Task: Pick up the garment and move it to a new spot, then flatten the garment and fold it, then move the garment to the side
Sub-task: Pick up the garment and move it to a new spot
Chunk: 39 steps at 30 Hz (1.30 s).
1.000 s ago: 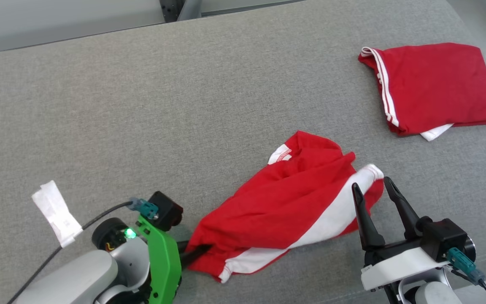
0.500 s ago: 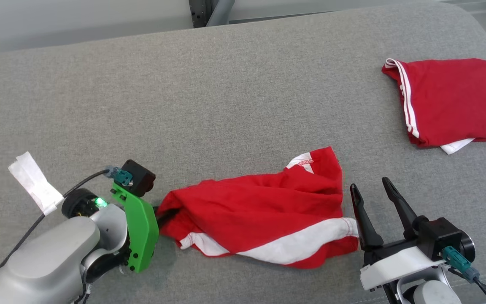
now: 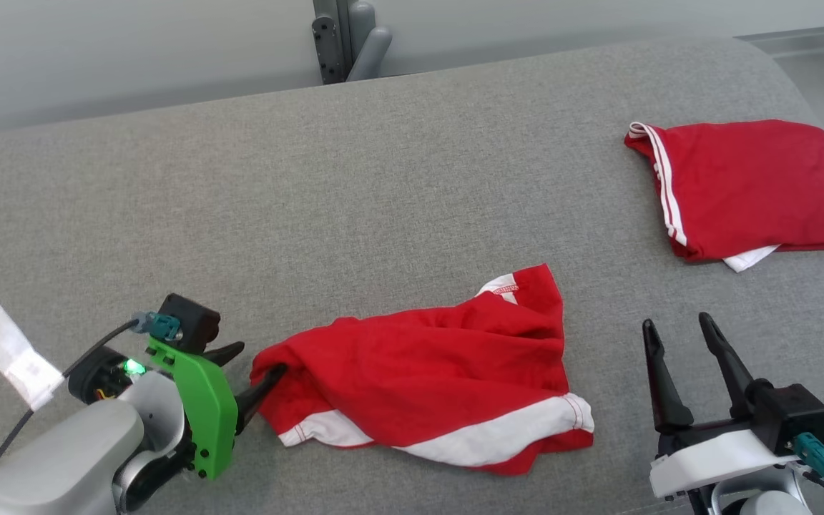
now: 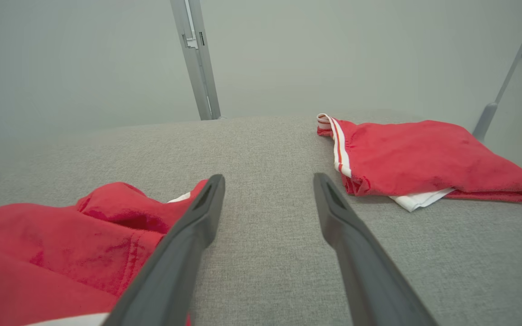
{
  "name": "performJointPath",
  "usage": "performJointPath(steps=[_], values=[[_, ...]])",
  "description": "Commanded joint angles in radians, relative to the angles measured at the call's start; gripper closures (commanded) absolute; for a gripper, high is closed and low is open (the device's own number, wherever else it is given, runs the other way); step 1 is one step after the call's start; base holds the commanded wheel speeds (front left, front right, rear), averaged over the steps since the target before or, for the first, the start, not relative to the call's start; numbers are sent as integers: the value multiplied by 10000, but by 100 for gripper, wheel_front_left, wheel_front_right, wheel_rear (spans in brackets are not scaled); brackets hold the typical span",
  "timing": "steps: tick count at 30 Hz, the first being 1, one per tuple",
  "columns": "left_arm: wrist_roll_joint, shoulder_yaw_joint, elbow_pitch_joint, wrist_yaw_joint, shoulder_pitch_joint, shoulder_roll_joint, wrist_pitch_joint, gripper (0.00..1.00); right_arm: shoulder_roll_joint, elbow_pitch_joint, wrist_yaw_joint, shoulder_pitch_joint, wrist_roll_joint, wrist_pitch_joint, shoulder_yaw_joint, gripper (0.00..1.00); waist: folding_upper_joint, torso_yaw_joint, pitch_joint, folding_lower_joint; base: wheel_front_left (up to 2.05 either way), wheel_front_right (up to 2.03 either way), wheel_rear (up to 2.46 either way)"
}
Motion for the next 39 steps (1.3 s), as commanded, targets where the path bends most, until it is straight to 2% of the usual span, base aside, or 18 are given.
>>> performJointPath(steps=[1, 5, 8, 10, 12, 14, 17, 21, 27, 30, 31, 39], values=[[-208, 237, -249, 292, 451, 107, -542, 0, -26, -149, -10, 206, -108, -26, -215, 0, 44, -15, -309, 0, 0, 0, 0], [-348, 908, -1174, 1090, 1242, 466, -2156, 0, -29, -578, -10, 303, -401, -26, -719, 0, 44, 102, -386, 0, 0, 0, 0], [-319, 1486, -1792, 2032, 1942, 538, -3600, 0, -28, -886, -10, 372, -622, -26, -1225, 0, 44, 270, -375, 0, 0, 0, 0], [-208, 1843, -2105, 2597, 2452, 470, -4070, 0, -25, -979, -10, 433, -761, -26, -1552, 0, 44, 376, -375, 0, 0, 0, 0], [-175, 2452, -2370, 3068, 3047, 230, -4243, 0, -26, -1040, -10, 434, -881, -26, -1827, 0, 44, 476, -350, 0, 0, 0, 0], [484, 3514, -2655, 3470, 3675, -124, -4293, 0, -28, -1088, -10, 469, -884, -26, -2093, 0, 44, 601, -359, 0, 0, 0, 0], [1676, 4938, -2900, 3718, 5197, -936, -4269, 0, -26, -1087, -10, 594, -923, -26, -2291, 0, 44, 739, -432, 0, 0, 0, 0], [3420, 6585, -2943, 3383, 6780, -1962, -4275, 0, -29, -941, -10, 863, -814, -26, -2407, 0, 44, 888, -578, 0, 0, 0, 0], [5298, 8650, -2946, 2515, 8479, -3387, -4276, 0, -29, -781, -10, 1305, -551, -26, -2532, 0, 44, 1053, -871, 0, 0, 0, 0], [6058, 9479, -2978, 1940, 8926, -3916, -4276, 0, -28, -724, -10, 1429, -445, -26, -2545, 0, 44, 1099, -967, 0, 0, 0, 0], [6058, 9479, -2978, 1940, 8926, -3916, -4276, 0, -28, -724, -10, 1429, -445, -26, -2545, 0, 44, 1099, -967, 0, 0, 0, 0], [7346, 11156, -2800, 386, 9383, -4905, -4277, 0, -29, -504, -10, 1528, -437, -26, -2277, 0, 44, 1120, -1142, 0, 0, 0, 0]])
